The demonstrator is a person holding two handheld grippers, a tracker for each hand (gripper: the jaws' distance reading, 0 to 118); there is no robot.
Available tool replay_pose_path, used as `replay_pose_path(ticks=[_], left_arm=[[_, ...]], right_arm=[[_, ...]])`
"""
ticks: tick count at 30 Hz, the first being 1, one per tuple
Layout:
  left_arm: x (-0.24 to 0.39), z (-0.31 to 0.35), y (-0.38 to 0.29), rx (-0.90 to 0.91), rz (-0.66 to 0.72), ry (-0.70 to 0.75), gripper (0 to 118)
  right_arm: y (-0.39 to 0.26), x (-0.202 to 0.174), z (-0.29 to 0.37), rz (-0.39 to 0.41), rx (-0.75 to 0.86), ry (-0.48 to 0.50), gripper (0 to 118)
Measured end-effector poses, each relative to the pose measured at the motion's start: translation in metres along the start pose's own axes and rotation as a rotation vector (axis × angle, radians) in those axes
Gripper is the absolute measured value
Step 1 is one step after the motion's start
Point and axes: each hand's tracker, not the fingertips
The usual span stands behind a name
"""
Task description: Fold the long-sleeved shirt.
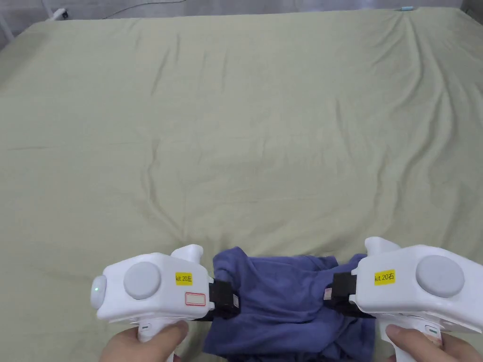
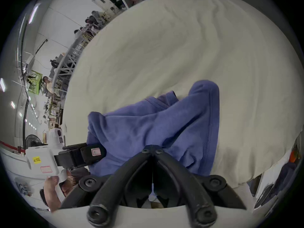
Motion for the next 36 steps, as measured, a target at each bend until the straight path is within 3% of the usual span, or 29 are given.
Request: replay_pose_path(ticks=[5,10,14,21,23,24,25,27,28,30,34,36], left_arm=[[-0.013,0.049,0.008,0.076,0.057,-0.073,5],[-0.062,0.127,0.02,0.183,0.056,0.094,5],[-0.135,0.183,0.019,0.183,0.101,0.293,5],[-0.252,0.235,0.021,0.093,0.197,0.663,5],[-0.267,0.236,0.024,0.115,0.23,0.71,5],[-0.272,0.236,0.025,0.11,0.234,0.728,9],[-0.273,0.237,0.023,0.111,0.235,0.744,30],[-0.278,0.245,0.027,0.136,0.204,0.864,111],[-0.272,0.249,0.024,0.182,0.172,0.909,118],[-0.252,0.261,0.018,0.28,0.112,0.964,118],[-0.21,0.274,0.01,0.323,0.089,0.889,118],[-0.179,0.285,0.006,0.386,0.088,0.743,115]], right_arm=[[-0.001,-0.016,0.018,0.004,0.038,0.06,0],[-0.002,-0.055,0.007,0.014,0.051,0.113,0],[-0.022,-0.118,-0.006,0.104,0.021,0.263,0],[-0.065,-0.227,-0.017,0.25,-0.04,0.421,0],[-0.076,-0.249,-0.018,0.313,-0.059,0.437,0],[-0.081,-0.257,-0.019,0.341,-0.071,0.441,0],[-0.084,-0.262,-0.019,0.353,-0.082,0.442,0],[-0.088,-0.266,-0.016,0.357,-0.082,0.443,0],[-0.089,-0.267,-0.015,0.365,-0.081,0.44,0],[-0.088,-0.268,-0.013,0.399,-0.076,0.415,0],[-0.084,-0.265,-0.002,0.412,-0.053,0.379,0],[-0.079,-0.257,0.013,0.4,-0.015,0.381,0]])
